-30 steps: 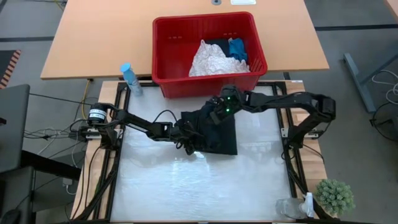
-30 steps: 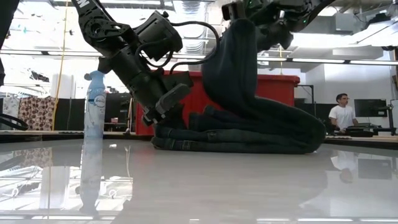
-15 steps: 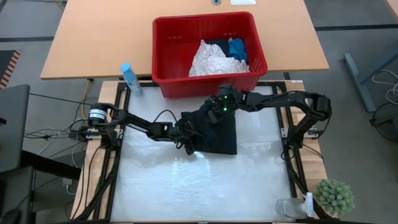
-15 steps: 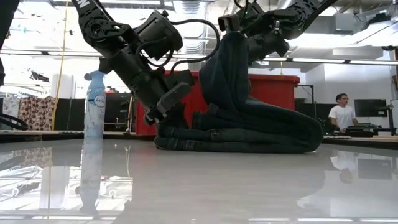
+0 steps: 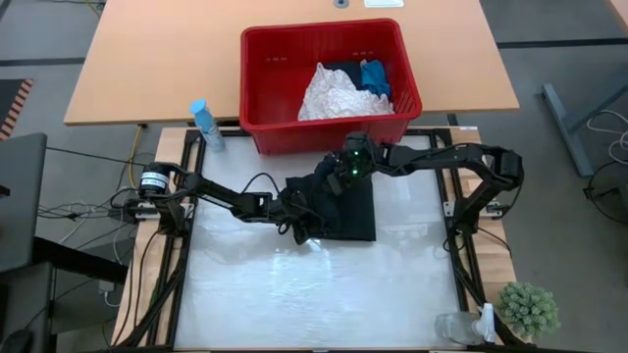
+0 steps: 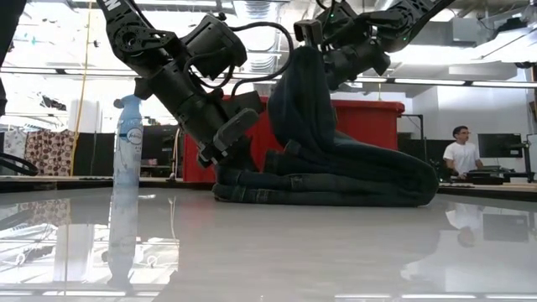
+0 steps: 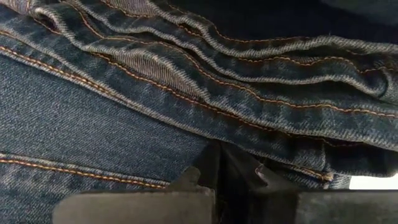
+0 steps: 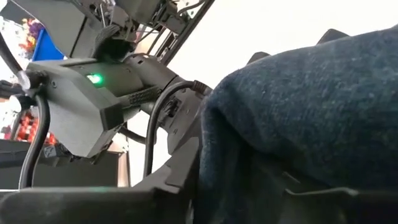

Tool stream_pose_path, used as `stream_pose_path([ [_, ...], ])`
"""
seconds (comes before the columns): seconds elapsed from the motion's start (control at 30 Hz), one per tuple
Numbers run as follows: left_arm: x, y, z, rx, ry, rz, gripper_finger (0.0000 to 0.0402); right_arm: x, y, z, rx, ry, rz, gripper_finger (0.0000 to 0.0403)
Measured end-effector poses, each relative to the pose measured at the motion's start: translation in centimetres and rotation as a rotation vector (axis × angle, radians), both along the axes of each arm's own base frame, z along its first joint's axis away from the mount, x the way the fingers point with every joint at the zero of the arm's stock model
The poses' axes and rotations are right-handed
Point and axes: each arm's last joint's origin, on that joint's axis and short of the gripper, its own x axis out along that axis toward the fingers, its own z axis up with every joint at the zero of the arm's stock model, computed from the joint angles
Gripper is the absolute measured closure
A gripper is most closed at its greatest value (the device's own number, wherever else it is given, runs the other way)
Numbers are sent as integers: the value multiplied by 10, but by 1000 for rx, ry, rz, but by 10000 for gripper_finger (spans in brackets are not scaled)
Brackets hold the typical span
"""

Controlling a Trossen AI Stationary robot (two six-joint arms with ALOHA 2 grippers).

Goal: Fold Laundry from Bin
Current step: Fold the black pants from the red bin

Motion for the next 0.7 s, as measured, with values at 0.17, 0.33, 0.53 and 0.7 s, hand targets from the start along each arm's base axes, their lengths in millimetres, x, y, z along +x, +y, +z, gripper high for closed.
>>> stream_pose_path([
  [0.17,0,0,0,0,-1,-1,401,1,1,1,-6,-10,5,225],
  [0.33,0,0,0,11,2,-12,401,2,8,1,-47,-30,67,174],
  [0.53,0,0,0,30,7,-33,402,5,15,2,-79,-46,105,140],
  [0.7,0,0,0,27,11,-37,401,5,15,4,-85,-68,110,137],
])
